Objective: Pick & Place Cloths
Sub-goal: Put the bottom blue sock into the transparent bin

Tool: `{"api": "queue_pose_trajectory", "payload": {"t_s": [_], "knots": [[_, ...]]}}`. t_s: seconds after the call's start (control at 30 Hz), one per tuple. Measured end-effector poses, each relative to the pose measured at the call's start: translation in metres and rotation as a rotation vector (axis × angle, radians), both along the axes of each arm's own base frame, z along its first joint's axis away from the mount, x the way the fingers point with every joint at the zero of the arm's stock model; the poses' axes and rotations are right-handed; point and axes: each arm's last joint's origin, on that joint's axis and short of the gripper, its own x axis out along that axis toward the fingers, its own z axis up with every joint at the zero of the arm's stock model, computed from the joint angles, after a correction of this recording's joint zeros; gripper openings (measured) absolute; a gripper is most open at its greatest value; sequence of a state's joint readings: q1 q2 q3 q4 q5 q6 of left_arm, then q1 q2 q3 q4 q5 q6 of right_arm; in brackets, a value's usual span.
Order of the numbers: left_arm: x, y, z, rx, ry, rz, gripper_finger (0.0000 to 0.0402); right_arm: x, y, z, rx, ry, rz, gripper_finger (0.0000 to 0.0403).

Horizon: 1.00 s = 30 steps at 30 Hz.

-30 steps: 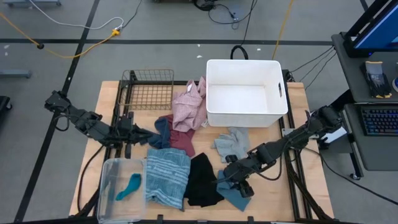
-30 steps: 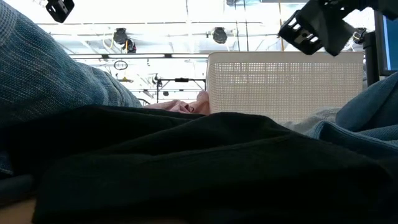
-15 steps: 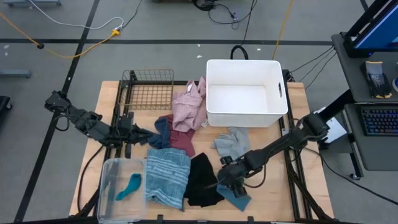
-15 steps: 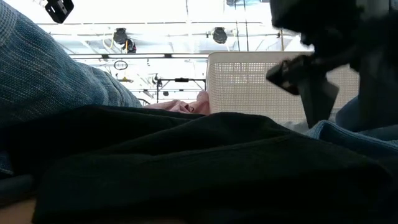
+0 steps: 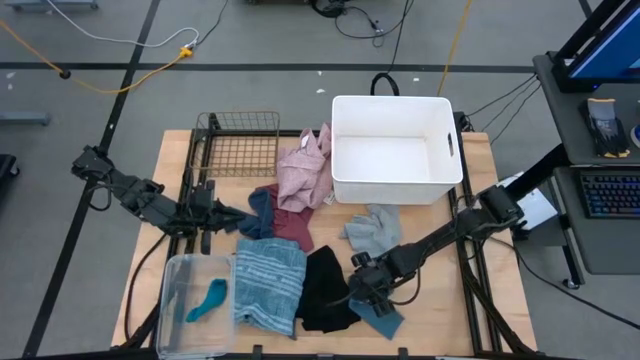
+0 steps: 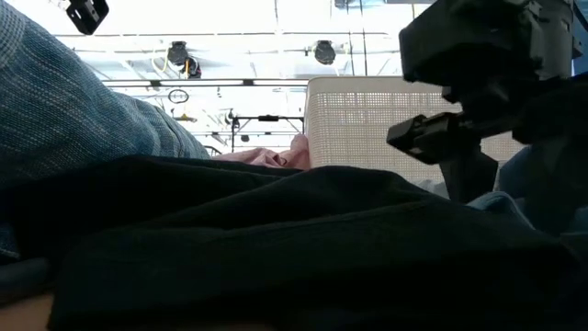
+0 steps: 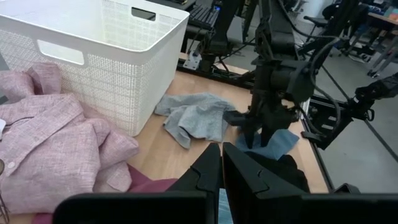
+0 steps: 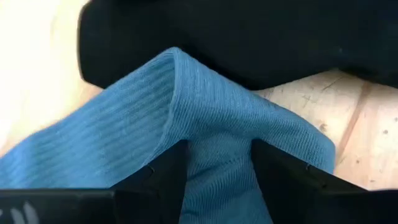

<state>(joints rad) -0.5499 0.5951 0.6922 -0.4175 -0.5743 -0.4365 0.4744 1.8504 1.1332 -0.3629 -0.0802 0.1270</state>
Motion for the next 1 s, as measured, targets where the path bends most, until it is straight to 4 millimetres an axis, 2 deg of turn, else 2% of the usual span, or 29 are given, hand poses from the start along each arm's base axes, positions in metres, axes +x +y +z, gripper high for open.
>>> {"api": "queue_pose_trajectory", "payload": {"t_s": [0.2,0.4,0.6,0.87,1.0], "knots": [[0.000,0.000,0.000,-0.013,0.000,0.003,0.0019,0.002,0.001,-0.019,-0.018,0.061,-0.043,0.0172],[0.000,0.000,0.000,-0.013,0.000,0.003,0.0019,0.002,-0.001,-0.023,-0.079,0.043,-0.092,0.0153],[0.000,0.000,0.000,-0.013,0.001,0.003,0.0019,-0.004,-0.002,-0.026,-0.107,0.106,-0.101,0.0104],[0.000,0.000,0.000,-0.006,0.001,0.001,0.0019,-0.014,-0.005,-0.029,-0.082,0.251,-0.141,0.0015],[0.000,0.000,0.000,-0.006,0.001,0.001,0.0019,-0.018,-0.002,-0.023,-0.031,0.284,-0.147,0.0012]]}}
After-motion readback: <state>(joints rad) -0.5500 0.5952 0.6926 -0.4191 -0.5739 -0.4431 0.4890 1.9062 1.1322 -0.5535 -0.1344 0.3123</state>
